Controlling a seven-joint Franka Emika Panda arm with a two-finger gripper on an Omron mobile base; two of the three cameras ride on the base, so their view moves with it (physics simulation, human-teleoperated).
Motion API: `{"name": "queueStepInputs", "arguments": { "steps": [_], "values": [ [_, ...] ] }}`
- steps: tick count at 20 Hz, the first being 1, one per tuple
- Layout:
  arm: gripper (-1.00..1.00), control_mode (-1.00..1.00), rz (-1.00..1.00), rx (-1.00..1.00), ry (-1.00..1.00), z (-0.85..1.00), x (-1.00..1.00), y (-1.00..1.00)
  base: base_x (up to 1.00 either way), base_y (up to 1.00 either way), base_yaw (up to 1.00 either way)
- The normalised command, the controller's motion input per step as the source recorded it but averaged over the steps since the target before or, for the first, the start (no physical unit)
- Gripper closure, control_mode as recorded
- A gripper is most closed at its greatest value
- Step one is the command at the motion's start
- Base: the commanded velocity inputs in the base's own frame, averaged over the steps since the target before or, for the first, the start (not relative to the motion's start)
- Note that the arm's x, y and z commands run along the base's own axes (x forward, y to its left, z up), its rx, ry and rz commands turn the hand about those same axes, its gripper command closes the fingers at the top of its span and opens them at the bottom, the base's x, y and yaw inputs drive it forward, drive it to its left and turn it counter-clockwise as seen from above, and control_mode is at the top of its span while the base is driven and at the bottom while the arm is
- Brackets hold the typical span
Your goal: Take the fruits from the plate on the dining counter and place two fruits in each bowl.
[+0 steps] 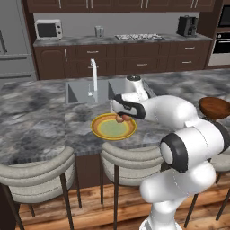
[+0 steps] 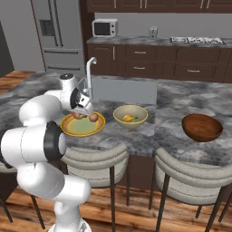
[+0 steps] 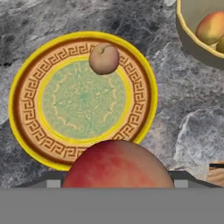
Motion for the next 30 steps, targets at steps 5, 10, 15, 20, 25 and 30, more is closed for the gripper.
{"name": "queueStepInputs", "arguments": {
  "steps": [5,10,15,20,25,30],
  "values": [
    [1.0,-1.0,0.0,0.0,0.06,0.33,-0.39,-0.14,0.0,0.0,0.0],
    [1.0,-1.0,0.0,0.0,0.03,0.47,-0.27,-0.29,0.0,0.0,0.0],
    [1.0,-1.0,0.0,0.0,0.0,0.28,-0.42,-0.5,0.0,0.0,0.0],
    [1.0,-1.0,0.0,0.0,0.01,0.1,-0.44,-0.2,0.0,0.0,0.0],
    [1.0,-1.0,0.0,0.0,0.0,0.06,-0.1,0.0,0.0,0.0,0.0],
    [1.0,-1.0,0.0,0.0,0.0,0.01,-0.05,0.0,0.0,0.0,0.0]
  ]
}}
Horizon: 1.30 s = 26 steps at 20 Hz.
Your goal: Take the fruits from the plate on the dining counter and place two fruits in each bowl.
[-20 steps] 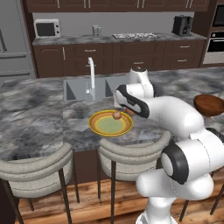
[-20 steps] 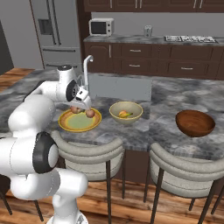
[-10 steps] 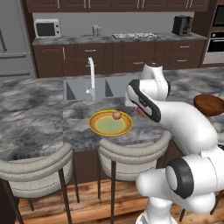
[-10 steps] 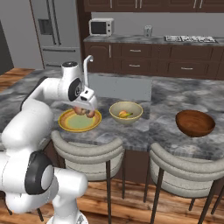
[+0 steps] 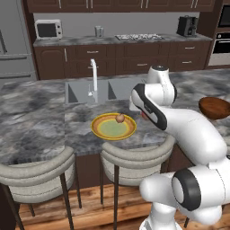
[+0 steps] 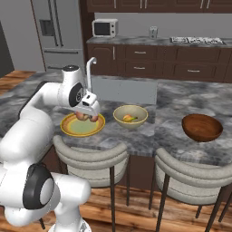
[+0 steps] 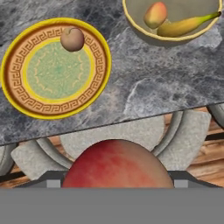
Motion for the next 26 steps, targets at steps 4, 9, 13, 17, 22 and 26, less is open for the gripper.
{"name": "queueStepInputs", "arguments": {
  "steps": [4,9,13,17,22,26],
  "values": [
    [1.0,1.0,0.0,0.0,0.0,0.0,-0.01,0.0,0.0,-0.12,0.0],
    [1.0,1.0,0.0,0.0,0.0,0.0,0.0,0.0,-0.16,-0.82,0.0],
    [1.0,1.0,0.0,0.0,0.0,0.0,0.0,0.0,0.0,-0.64,-0.06],
    [1.0,1.0,0.0,0.0,0.0,0.0,0.0,0.0,0.1,-0.31,-0.11],
    [1.0,1.0,0.0,0.0,0.0,0.0,0.0,0.0,0.31,-0.15,-0.07],
    [1.0,1.0,0.0,0.0,0.0,0.0,0.0,0.0,0.46,-0.1,-0.02]
  ]
}}
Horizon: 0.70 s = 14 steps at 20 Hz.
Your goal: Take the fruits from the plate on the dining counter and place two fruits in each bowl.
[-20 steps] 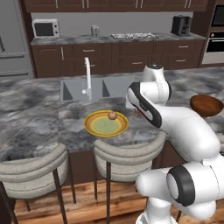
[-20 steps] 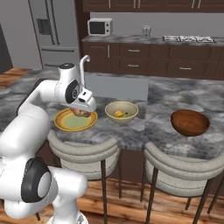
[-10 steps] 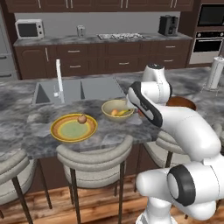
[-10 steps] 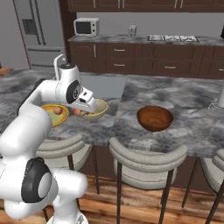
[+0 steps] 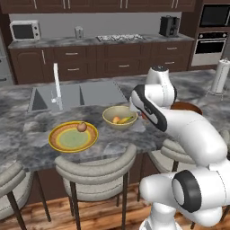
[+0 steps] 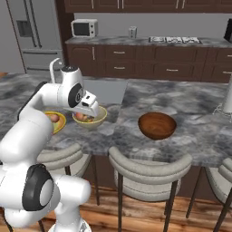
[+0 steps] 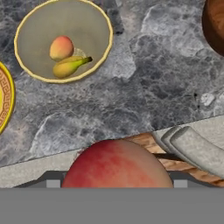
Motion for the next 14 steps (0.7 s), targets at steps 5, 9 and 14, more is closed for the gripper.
{"name": "queueStepInputs", "arguments": {
  "steps": [5,9,14],
  "values": [
    [1.0,1.0,0.0,0.0,0.0,0.0,0.0,0.0,0.34,-0.2,-0.01],
    [1.0,1.0,0.0,0.0,0.0,0.0,0.0,0.0,0.33,-0.26,-0.05],
    [1.0,1.0,0.0,0.0,0.0,0.0,0.0,0.0,0.46,-0.08,-0.02]
  ]
}}
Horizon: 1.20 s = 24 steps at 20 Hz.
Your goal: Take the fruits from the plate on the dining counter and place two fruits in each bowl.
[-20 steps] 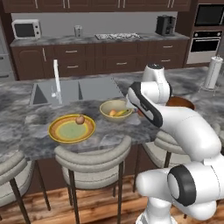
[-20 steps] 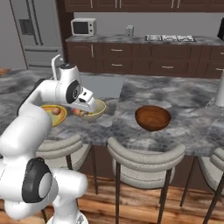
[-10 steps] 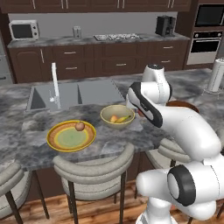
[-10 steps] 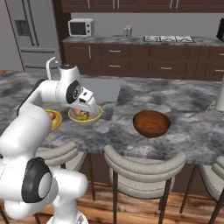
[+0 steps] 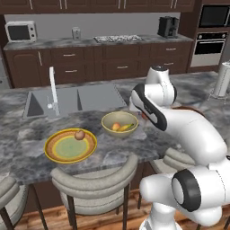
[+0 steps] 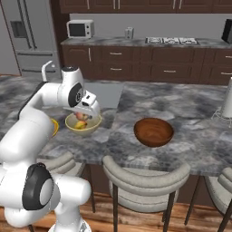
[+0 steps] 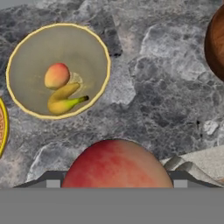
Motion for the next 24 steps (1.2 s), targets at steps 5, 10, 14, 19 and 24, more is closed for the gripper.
{"name": "queueStepInputs", "arguments": {
  "steps": [5,10,14,19,24],
  "values": [
    [1.0,-1.0,0.0,0.0,0.0,0.0,0.58,-0.02,0.1,0.0,0.0],
    [1.0,-1.0,-0.01,0.0,0.02,0.0,0.53,-0.83,0.0,0.0,0.0],
    [1.0,-1.0,-0.05,0.0,0.06,-0.1,0.11,-1.0,0.0,0.0,0.0],
    [1.0,-1.0,-0.05,0.0,0.03,-0.46,-0.11,-0.91,0.0,0.0,0.0],
    [1.0,-1.0,-0.02,0.0,-0.04,-0.42,-0.08,-0.56,0.0,0.0,0.0]
  ]
}}
